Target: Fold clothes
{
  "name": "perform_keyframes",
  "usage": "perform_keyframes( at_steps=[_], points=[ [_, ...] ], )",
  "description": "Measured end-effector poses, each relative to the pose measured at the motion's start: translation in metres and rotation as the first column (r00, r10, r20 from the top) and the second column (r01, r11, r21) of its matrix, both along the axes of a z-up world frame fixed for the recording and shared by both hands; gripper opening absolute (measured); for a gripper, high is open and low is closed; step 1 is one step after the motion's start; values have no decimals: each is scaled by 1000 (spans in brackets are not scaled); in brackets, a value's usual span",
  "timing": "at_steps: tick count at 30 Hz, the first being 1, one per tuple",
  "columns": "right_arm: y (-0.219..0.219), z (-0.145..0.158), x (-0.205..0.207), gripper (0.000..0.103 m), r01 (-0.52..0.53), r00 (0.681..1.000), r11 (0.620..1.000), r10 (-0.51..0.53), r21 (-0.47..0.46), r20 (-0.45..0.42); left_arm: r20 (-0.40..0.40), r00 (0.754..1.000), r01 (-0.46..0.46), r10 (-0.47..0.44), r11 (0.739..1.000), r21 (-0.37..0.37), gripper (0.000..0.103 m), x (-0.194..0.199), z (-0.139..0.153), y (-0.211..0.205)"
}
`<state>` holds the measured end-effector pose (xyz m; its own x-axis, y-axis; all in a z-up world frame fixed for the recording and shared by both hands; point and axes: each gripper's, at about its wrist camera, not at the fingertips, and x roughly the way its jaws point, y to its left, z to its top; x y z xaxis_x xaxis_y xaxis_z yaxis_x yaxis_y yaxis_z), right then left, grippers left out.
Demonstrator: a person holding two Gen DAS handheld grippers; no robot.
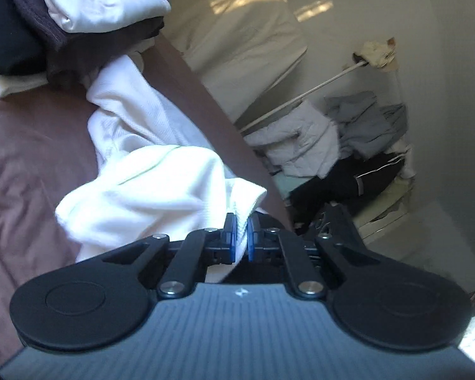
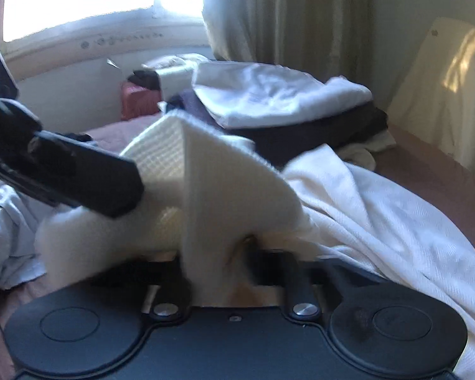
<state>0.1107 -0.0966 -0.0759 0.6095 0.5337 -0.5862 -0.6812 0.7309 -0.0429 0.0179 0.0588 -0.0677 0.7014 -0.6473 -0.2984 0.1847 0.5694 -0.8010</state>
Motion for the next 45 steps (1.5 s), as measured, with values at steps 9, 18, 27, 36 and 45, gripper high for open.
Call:
perform_keyframes(
  at_steps=[9, 18, 27, 36, 45],
  points=[
    [-106, 48, 8, 9, 409, 912, 902, -410, 139, -23, 90, 981, -189, 172, 952, 241, 71, -11, 15, 6],
    [-251, 89, -47, 8, 723, 673, 685, -728, 90, 129, -70, 973, -192, 219, 941, 279, 71, 5, -22, 11],
    [-384, 33, -99, 8, 967, 224, 223, -975, -121, -1, -103, 989, -64, 105, 937, 344, 71, 16, -33, -39],
    [-404, -22, -157, 23, 864, 349, 376, -926, -335, -141, -89, 996, 51, -18, 924, 378, 71, 27, -24, -89],
    [-300, 63, -165, 78, 668, 740, 736, -673, -106, -8, -69, 970, 245, -235, 922, 299, 71, 64, -30, -122]
  ],
)
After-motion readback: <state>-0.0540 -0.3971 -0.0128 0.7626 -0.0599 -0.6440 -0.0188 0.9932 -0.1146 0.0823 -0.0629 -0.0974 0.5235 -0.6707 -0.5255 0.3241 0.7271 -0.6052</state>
